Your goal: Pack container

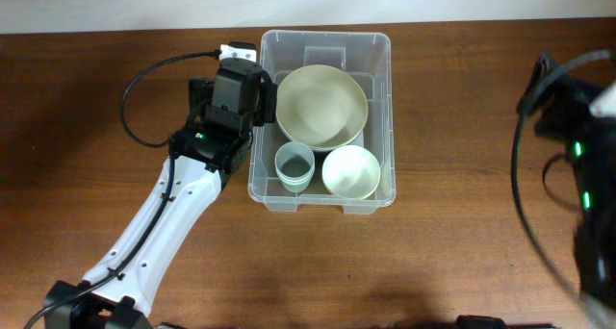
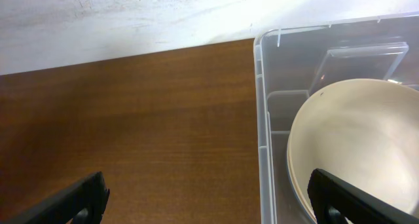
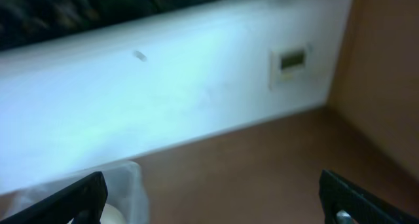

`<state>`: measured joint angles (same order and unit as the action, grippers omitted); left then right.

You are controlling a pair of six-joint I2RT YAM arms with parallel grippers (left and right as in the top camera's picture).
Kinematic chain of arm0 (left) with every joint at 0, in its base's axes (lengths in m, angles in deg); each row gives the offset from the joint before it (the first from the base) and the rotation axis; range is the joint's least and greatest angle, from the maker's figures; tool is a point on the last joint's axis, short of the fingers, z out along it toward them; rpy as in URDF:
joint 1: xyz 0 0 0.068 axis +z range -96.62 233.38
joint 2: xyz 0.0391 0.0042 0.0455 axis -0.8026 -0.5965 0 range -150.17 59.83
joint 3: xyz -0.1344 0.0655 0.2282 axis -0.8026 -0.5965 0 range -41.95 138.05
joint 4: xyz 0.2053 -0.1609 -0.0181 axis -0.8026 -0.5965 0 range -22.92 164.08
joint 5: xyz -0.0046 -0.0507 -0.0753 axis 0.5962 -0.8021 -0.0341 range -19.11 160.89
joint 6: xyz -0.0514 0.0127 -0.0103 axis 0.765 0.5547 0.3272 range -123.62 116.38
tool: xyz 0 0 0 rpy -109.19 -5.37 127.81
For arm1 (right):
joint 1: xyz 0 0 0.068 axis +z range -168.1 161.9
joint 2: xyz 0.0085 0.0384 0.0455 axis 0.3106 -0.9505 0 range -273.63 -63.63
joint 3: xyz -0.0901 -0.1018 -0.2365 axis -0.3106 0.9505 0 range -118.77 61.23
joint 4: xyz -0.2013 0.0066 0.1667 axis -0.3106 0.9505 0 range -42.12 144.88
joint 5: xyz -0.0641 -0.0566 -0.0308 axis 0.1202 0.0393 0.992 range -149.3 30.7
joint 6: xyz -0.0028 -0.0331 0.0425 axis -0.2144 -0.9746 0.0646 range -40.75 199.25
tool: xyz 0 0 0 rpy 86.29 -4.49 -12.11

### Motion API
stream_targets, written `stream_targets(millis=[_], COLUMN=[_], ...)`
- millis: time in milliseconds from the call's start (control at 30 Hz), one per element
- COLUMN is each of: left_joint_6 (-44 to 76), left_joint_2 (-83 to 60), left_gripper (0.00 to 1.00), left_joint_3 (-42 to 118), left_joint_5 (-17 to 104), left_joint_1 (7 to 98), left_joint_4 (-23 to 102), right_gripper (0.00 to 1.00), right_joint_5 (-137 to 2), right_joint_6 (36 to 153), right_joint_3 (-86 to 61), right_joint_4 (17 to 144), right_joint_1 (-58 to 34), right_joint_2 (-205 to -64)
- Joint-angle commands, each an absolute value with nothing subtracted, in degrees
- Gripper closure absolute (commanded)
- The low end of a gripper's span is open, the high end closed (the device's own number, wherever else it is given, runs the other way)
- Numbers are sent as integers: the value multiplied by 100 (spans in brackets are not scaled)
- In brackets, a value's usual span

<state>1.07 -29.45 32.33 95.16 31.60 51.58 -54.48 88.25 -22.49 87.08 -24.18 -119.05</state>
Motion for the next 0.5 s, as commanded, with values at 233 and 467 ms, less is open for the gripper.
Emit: stream_targets(millis=[233, 467], left_joint_6=[59, 59], left_joint_2=[-2822, -2822], left_gripper=[1, 1], left_joint_3=[3335, 3335], left_joint_5=[9579, 9577], left_joint_1=[3180, 3180], left_joint_4=[5167, 5167], right_gripper=[1, 1], right_joint_5=[-4656, -4659], right_joint_6=[7979, 7511], right_joint_3=[-1344, 470], right_joint_4=[8800, 8264], right_joint_1=[-1688, -1763], right_joint_2=[-9291, -7538])
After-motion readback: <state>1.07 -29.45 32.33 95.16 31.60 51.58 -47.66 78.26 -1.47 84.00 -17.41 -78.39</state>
